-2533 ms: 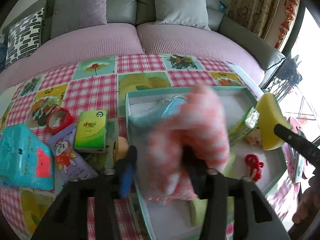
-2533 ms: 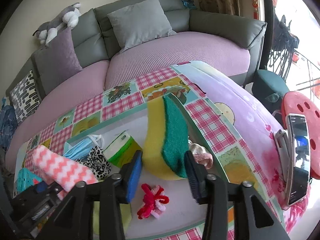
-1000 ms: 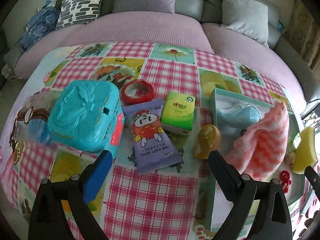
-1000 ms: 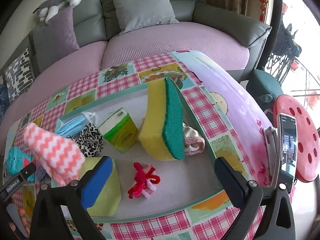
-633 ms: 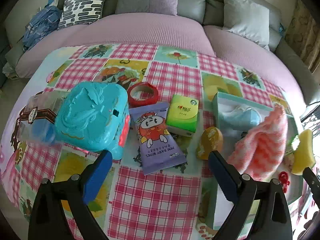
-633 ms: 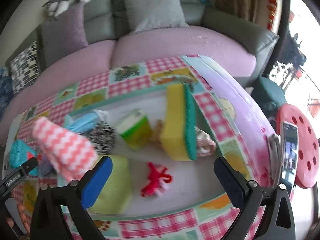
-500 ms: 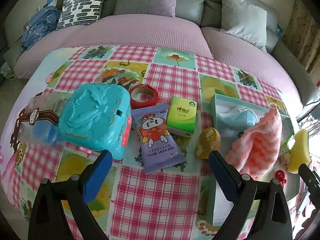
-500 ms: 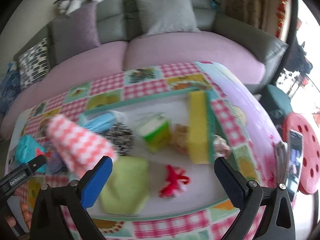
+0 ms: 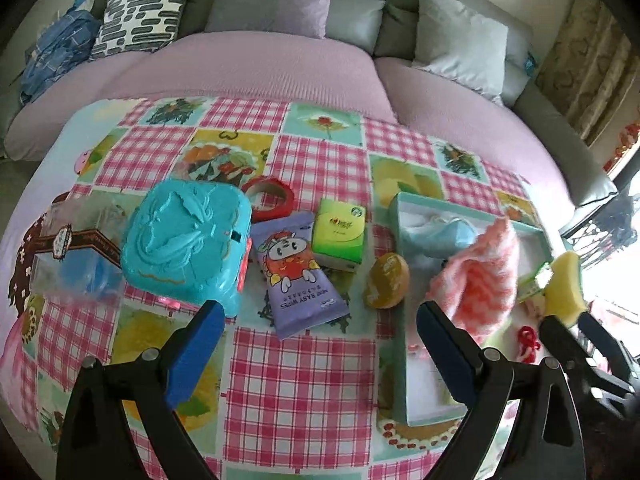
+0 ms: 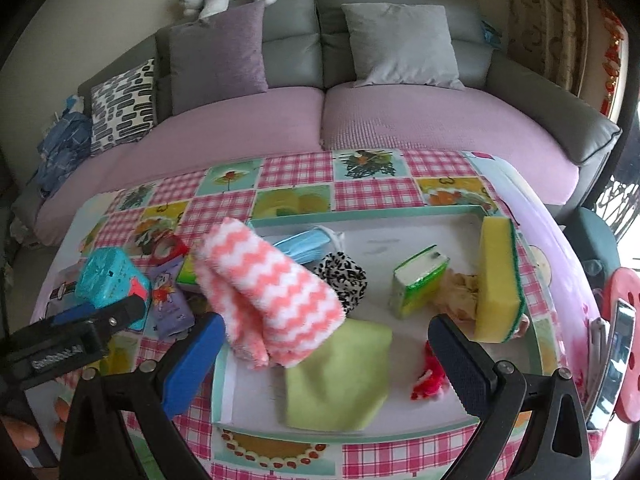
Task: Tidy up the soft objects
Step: 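Move both tools back from the tray toward the pile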
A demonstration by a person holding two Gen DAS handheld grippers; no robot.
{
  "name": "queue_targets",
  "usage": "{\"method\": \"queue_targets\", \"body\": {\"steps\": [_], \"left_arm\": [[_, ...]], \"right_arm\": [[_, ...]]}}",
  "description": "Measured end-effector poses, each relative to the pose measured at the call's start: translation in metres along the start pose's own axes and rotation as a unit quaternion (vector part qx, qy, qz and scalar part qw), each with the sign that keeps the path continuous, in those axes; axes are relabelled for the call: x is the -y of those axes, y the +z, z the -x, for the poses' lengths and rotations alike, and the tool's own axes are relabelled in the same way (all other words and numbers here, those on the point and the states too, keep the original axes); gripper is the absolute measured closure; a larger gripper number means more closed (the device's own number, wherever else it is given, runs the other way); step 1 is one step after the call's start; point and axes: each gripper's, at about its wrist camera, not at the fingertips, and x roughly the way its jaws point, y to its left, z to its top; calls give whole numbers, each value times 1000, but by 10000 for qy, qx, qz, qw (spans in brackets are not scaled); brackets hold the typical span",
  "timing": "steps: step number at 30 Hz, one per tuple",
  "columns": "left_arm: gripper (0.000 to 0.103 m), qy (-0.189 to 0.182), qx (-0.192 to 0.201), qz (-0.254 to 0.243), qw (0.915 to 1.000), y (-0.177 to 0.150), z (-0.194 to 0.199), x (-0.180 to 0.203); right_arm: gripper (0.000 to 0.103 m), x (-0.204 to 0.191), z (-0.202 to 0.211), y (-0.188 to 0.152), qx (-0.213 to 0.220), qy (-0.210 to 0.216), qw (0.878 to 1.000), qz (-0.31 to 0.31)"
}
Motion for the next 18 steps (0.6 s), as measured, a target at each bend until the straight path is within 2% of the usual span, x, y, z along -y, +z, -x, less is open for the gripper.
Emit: {"method": "queue_targets", "body": {"steps": [4, 11, 18], "left_arm": [[6, -143, 87, 12, 9999, 1, 13, -3], [6, -266, 537, 101, 9982, 6, 48, -16], [6, 130, 710, 274, 9970, 12, 58, -42]], "right_arm": [[0, -4, 1, 0, 4, 90, 9999, 53], [0, -23, 0, -2, -19, 432, 9989, 183], [0, -59, -5, -3, -30, 892, 9949, 477]]}}
